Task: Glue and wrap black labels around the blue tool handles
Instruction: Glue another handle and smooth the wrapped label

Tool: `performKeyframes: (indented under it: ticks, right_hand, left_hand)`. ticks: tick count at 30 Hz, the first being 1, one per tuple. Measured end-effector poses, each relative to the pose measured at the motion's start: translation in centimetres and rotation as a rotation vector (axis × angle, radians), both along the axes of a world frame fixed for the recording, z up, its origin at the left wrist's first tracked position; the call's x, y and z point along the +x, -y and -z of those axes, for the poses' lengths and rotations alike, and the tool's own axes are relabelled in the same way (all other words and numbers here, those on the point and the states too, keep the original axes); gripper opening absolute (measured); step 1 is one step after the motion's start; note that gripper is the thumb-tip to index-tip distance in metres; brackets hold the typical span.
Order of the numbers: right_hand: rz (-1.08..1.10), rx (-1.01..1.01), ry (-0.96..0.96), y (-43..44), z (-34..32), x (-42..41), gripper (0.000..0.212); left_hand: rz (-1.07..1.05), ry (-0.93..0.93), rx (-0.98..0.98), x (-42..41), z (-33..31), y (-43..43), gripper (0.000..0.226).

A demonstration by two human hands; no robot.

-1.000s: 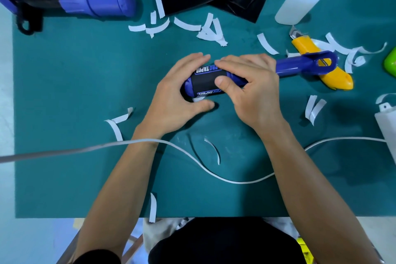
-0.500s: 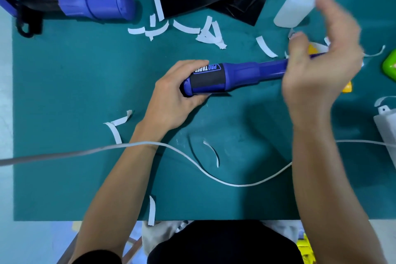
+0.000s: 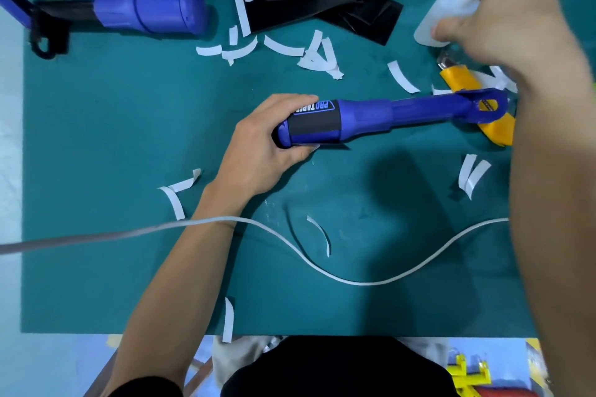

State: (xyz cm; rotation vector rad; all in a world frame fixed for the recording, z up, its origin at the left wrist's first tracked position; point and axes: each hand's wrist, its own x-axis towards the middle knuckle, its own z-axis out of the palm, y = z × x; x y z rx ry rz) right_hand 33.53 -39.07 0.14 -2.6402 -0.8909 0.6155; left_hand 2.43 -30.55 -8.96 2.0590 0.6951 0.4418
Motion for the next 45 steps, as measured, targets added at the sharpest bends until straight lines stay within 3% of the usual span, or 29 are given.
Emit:
performKeyframes:
  ticks: [4,7,11,13,18,24,29,34,38,41,45]
  right_hand:
    - [-0.044,0.223,0.097,0.7,0.0,-1.3,0.035]
    - [-0.061,0.587,0.067,1.9,-0.7,-4.7,0.027]
    - [0.024,0.963,-0.499,3.2,-0.5,-10.0,0.036]
    - [0.056,0.987,-0.633,3.6,0.3,-11.5,0.039]
    - [0.079,0.989,-0.649,4.5,2.1,-11.8,0.039]
    - [0.200,1.054,-1.126,5.2,1.9,-10.4,0.034]
    - [0.161,1.060,-1.078,5.2,2.5,-10.4,0.035]
    - [0.398,1.070,-0.966,5.2,3.0,-10.3,0.028]
    - [0.543,1.190,-1.215,5.4,2.8,-10.0,0.016]
    - [0.529,1.150,-1.355,5.2,2.8,-9.9,0.036]
    - [0.459,1.079,-1.179,4.9,3.1,-10.8,0.018]
  left_hand:
    - [-0.001,-0.002,0.005,0.0,0.1,-0.1,0.063]
    - [0.000,0.004,0.014,0.2,0.1,0.1,0.066]
    - [0.012,-0.008,0.006,0.4,0.0,0.2,0.066]
    - [0.013,-0.004,0.011,0.5,0.0,0.2,0.064]
    - [0.012,-0.026,0.037,0.6,0.0,0.0,0.064]
    - [-0.003,-0.029,0.058,0.6,0.2,0.0,0.062]
    - [-0.022,-0.066,0.025,0.6,0.1,0.0,0.061]
    - [-0.070,-0.100,-0.037,0.8,-0.1,0.2,0.063]
    - [-0.102,-0.123,-0.065,0.7,0.0,0.2,0.060]
    - [-0.097,-0.124,-0.066,0.7,0.1,0.2,0.057]
    - [-0.091,-0.113,-0.071,0.6,0.1,0.1,0.056]
